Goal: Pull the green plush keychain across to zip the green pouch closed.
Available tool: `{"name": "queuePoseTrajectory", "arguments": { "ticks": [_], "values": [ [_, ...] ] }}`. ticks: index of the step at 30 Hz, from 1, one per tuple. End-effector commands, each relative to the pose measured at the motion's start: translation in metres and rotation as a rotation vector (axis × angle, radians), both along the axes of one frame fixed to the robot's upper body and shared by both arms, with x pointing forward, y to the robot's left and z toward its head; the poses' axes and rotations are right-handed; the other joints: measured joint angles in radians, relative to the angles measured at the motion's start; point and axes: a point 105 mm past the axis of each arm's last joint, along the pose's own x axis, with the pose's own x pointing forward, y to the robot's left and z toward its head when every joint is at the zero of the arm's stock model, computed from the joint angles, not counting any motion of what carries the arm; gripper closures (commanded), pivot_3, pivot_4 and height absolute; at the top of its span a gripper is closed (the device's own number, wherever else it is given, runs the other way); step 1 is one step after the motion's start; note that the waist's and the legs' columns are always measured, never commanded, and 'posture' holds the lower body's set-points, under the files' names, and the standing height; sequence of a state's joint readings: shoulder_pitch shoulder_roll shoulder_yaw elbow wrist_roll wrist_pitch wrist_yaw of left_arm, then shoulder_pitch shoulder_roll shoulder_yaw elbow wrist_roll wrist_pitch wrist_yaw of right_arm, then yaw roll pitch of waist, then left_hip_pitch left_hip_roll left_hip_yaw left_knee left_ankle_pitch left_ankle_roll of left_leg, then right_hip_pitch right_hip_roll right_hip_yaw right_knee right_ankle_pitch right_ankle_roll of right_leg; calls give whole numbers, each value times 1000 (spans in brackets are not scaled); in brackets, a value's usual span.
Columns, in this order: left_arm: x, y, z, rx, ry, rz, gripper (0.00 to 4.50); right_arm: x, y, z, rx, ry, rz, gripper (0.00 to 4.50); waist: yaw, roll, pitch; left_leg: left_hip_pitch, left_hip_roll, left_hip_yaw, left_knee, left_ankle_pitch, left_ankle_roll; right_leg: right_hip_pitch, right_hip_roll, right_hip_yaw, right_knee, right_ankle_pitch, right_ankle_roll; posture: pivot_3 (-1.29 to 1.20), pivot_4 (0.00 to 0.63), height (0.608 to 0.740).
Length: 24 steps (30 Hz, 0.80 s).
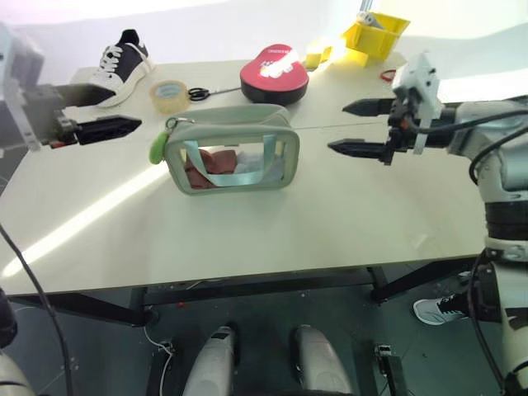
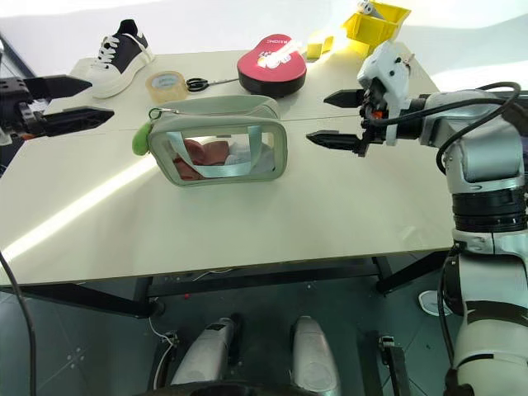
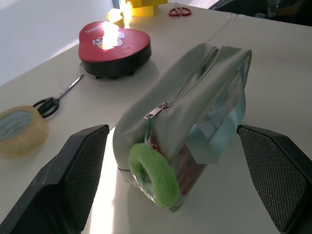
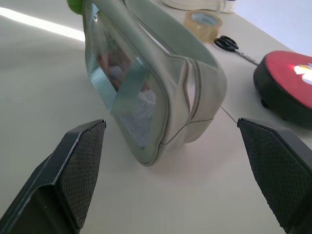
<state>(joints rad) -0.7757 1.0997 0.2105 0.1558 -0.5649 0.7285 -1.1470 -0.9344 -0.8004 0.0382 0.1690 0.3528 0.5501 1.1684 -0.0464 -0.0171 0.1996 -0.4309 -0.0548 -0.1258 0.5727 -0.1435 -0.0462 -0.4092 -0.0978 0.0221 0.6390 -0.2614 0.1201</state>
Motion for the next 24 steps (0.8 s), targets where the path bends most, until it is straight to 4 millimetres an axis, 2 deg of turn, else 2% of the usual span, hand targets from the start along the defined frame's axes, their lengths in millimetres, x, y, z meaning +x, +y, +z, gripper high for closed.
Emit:
{"name": "queuePoseTrajectory", "arguments": {
  "ticks": [1,11,16,21,24],
  "values": [
    [-3,3,10,19,-56,23,19,4,-2,5,-10,-62,-13,0,2,0,0,0,0,0,0,0,0,0,0,0,0,0,0,0,150,740],
    [-4,8,1,19,-35,54,19,19,19,-5,-15,-81,17,0,0,0,0,-1,0,0,0,0,0,-1,0,0,0,1,2,0,150,740],
    [-13,-4,-9,32,-8,-7,19,32,40,-8,-20,-95,37,0,-2,0,0,-1,0,0,0,0,0,-1,0,0,1,2,3,0,150,740],
    [-13,-12,-21,30,1,-11,19,43,58,-12,4,-82,58,0,2,0,0,-1,0,0,1,0,0,-1,0,0,1,2,3,0,150,740],
    [-17,-12,-22,24,5,-7,0,41,66,-12,2,-75,102,891,2,0,0,-1,0,0,1,0,0,-1,0,0,1,2,3,0,150,740]
  ]
}}
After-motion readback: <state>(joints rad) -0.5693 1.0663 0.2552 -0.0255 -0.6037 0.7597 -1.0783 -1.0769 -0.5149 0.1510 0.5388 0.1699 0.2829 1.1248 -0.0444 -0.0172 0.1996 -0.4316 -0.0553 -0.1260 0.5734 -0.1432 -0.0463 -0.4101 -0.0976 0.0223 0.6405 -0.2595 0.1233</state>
